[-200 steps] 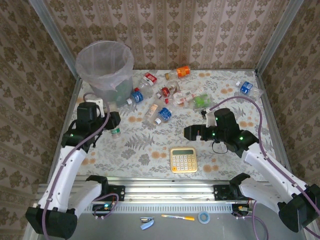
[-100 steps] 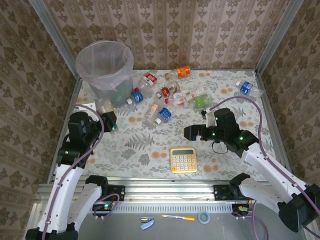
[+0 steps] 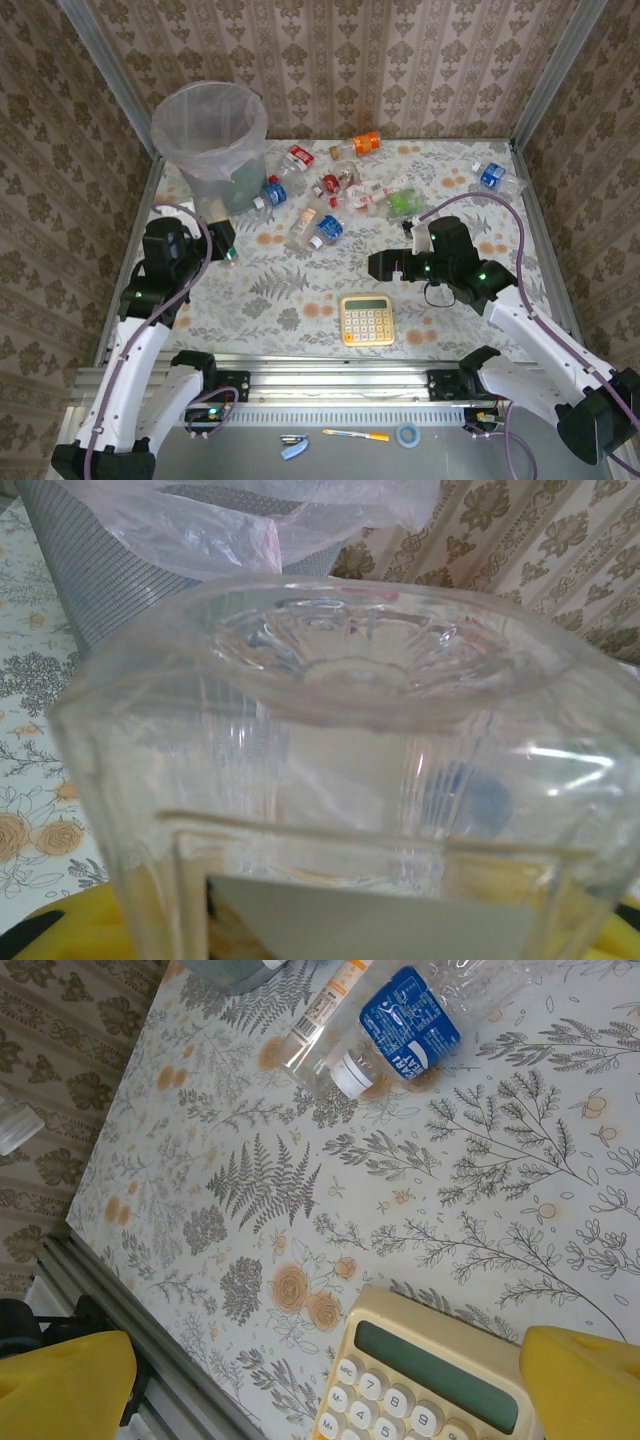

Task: Throw the plastic bottles in the bin

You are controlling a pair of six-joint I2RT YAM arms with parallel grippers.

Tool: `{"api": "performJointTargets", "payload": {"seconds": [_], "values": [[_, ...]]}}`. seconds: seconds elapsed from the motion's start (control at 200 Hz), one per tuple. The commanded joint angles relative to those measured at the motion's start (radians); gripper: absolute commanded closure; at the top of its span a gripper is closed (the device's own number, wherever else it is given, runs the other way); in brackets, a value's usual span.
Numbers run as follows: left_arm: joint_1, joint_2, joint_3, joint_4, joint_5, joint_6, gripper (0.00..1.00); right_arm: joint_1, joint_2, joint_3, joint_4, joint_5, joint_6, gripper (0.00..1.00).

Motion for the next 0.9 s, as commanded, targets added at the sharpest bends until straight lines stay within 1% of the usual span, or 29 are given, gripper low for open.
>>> {"api": "performJointTargets", "payload": {"seconds": [0.0,0.185,0.335,0.53,0.82,0.895], "values": [[-0.003,-0.049,-0.035,-0.029,-0.001,-0.023,0.9,-0.003,0.008,-0.004,0.009,-0.005,0.001,0.0],[-0.003,-0.112,-0.106,-0.057,-0.004,-0.037,0.9,-0.003,0.019,-0.002,0.018,-0.011,0.004,0.0],[-0.003,-0.16,-0.156,-0.085,-0.027,-0.055,0.9,-0.003,0.024,-0.002,0.023,-0.016,0.004,0.0],[-0.003,-0.182,-0.211,-0.112,-0.03,-0.093,0.92,-0.003,0.023,-0.001,0.021,-0.022,-0.003,0.0],[-0.004,-0.249,-0.292,-0.124,-0.038,-0.146,0.93,-0.004,0.026,0.001,0.038,-0.041,-0.011,0.0],[-0.006,-0.251,-0.311,-0.113,-0.024,-0.158,0.93,-0.004,0.029,0.005,0.041,-0.046,-0.012,0.0]]}}
